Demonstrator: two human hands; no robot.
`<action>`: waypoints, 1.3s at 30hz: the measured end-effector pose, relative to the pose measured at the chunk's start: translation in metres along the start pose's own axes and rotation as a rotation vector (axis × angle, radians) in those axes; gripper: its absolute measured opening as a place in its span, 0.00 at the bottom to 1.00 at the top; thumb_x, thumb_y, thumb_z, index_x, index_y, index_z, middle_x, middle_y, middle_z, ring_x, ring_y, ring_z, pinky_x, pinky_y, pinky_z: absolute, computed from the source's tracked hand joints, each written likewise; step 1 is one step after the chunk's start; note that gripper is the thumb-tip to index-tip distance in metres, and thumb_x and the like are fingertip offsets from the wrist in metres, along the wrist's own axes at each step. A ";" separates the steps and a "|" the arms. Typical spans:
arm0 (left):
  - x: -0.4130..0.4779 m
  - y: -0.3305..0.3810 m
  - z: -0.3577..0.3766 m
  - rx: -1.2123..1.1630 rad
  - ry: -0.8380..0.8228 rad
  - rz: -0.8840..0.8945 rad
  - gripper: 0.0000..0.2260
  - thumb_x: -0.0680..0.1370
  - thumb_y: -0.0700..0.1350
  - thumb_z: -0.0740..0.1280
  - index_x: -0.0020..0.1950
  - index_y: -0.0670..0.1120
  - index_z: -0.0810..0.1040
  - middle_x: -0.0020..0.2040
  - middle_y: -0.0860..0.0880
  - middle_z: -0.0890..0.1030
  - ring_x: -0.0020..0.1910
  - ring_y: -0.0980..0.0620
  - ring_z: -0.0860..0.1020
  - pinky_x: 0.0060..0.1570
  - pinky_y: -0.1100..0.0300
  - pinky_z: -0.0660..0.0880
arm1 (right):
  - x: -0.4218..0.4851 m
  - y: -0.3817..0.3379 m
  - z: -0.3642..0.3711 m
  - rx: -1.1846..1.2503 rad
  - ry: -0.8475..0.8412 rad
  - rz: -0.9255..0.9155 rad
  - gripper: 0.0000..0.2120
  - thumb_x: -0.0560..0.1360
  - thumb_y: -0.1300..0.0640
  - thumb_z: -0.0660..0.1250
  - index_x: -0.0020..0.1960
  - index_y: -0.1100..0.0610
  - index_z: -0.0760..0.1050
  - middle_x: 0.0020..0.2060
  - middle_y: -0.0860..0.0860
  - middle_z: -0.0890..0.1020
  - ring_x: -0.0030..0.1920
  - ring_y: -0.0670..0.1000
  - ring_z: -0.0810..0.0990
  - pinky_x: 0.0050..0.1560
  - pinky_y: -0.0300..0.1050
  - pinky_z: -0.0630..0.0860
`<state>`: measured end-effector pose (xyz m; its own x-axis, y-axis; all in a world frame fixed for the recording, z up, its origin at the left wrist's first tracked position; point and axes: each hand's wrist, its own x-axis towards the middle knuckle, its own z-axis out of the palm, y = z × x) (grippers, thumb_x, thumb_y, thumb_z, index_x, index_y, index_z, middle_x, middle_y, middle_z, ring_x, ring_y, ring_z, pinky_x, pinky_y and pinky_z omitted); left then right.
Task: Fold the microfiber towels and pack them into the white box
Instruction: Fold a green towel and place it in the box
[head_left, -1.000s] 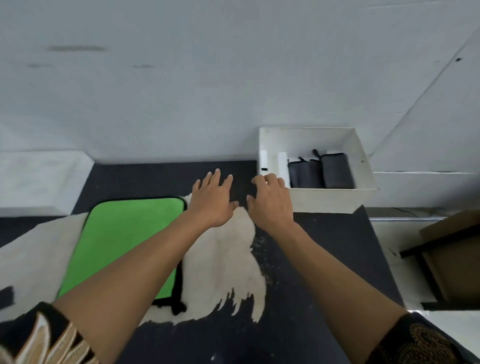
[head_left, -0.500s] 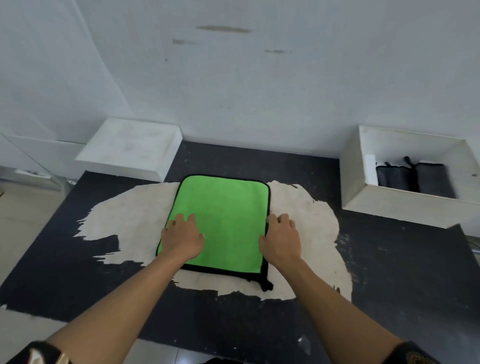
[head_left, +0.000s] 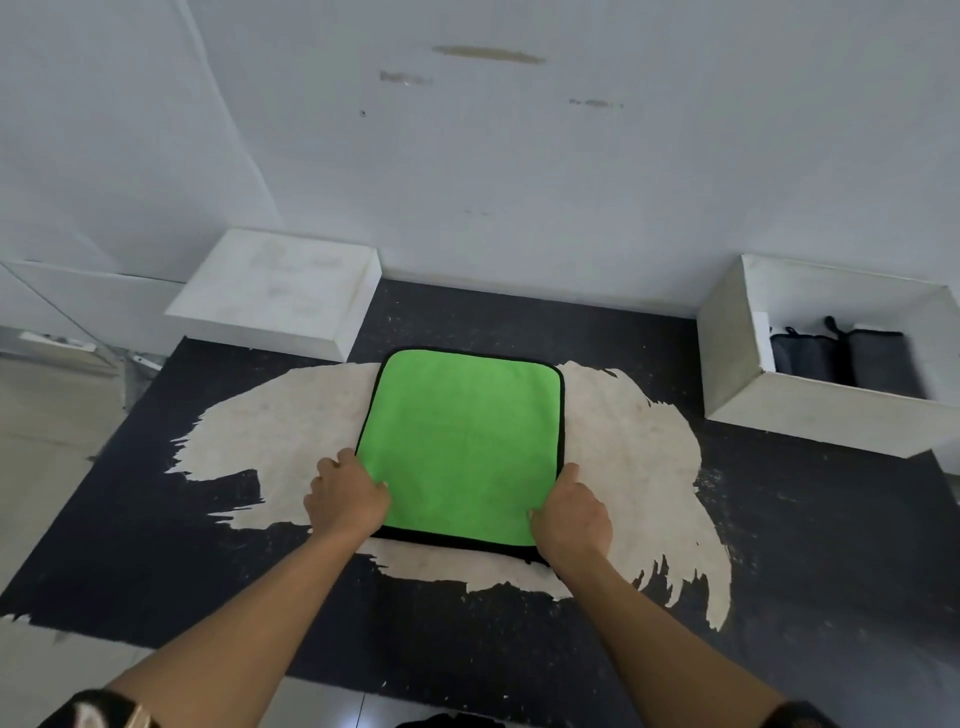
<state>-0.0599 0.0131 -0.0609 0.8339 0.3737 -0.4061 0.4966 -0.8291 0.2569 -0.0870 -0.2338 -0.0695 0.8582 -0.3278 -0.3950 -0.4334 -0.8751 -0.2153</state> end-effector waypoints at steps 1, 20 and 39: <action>0.003 0.001 -0.001 0.015 -0.019 -0.018 0.24 0.77 0.51 0.67 0.69 0.43 0.66 0.63 0.41 0.70 0.61 0.39 0.72 0.60 0.46 0.71 | -0.001 -0.001 0.000 -0.021 0.009 0.000 0.17 0.77 0.53 0.68 0.59 0.56 0.64 0.52 0.53 0.79 0.49 0.55 0.81 0.38 0.45 0.69; 0.003 0.001 0.002 -0.097 0.177 -0.021 0.06 0.82 0.43 0.61 0.54 0.41 0.74 0.47 0.41 0.80 0.41 0.43 0.75 0.39 0.52 0.71 | 0.001 0.019 0.005 0.506 -0.068 0.059 0.10 0.77 0.62 0.65 0.58 0.59 0.73 0.45 0.53 0.79 0.43 0.53 0.79 0.38 0.43 0.75; 0.002 -0.018 0.003 -0.308 0.110 -0.012 0.15 0.77 0.37 0.63 0.63 0.43 0.70 0.44 0.46 0.78 0.37 0.49 0.75 0.32 0.57 0.67 | -0.004 0.023 0.010 0.584 -0.121 0.087 0.15 0.80 0.55 0.62 0.36 0.56 0.70 0.30 0.51 0.74 0.31 0.52 0.73 0.32 0.43 0.70</action>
<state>-0.0677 0.0273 -0.0683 0.8400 0.4398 -0.3178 0.5424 -0.6654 0.5128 -0.1031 -0.2485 -0.0821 0.7902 -0.3167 -0.5247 -0.6095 -0.4954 -0.6189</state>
